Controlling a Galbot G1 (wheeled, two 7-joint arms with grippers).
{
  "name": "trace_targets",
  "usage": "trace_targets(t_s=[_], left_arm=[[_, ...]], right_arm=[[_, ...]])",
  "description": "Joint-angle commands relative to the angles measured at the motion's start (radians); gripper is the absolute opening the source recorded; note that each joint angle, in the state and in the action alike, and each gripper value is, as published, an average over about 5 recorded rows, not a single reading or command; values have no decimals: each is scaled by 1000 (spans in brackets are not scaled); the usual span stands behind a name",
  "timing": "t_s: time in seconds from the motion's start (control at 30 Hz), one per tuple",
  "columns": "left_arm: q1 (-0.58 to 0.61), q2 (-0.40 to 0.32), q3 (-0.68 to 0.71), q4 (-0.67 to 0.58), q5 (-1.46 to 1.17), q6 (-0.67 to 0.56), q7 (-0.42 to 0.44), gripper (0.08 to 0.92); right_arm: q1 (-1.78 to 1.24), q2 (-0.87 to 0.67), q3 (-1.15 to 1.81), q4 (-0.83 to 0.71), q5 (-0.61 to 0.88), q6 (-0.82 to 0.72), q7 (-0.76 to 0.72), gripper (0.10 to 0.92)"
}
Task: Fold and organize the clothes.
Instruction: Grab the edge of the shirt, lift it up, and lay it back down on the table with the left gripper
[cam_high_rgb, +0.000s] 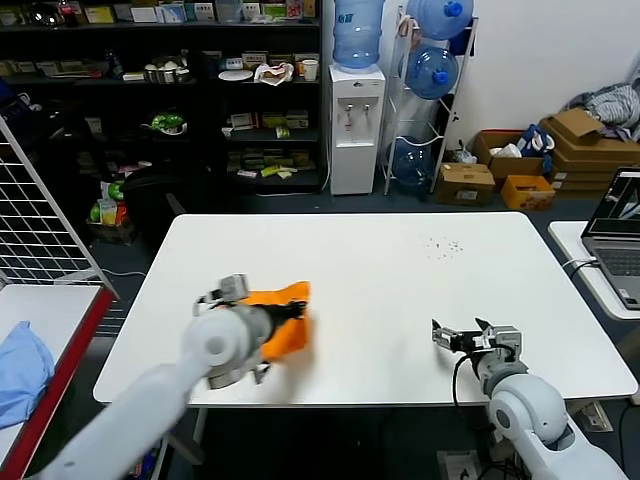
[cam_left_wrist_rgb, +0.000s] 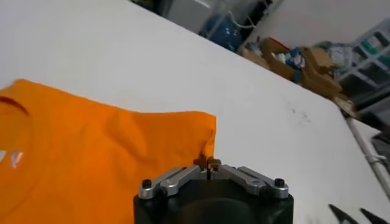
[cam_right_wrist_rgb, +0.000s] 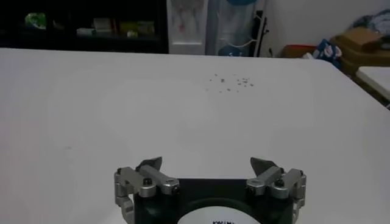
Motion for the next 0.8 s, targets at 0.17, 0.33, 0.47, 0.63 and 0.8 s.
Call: trace_targets(t_s=[0.17,0.33,0.47,0.63,0.8], left_arm=[[-193,-516,232,420,172,-18,2,95],[-183,-529,242,418,181,-18,1,95],[-178,-544,246,428,199,-18,3,95],[-183,-563,241,452,226,-19,13,95],[-187,-574,233,477,260,-21,23,95]], right_arm=[[-50,-23,53,68,29,22,31,921],[-128,-76,117,134,53,22,30,921],[-201,-101,192,178,58,28,26,921],[-259,-113,264,215,59,37,20,921],[-268,-112,280,224,58,46,17,921]])
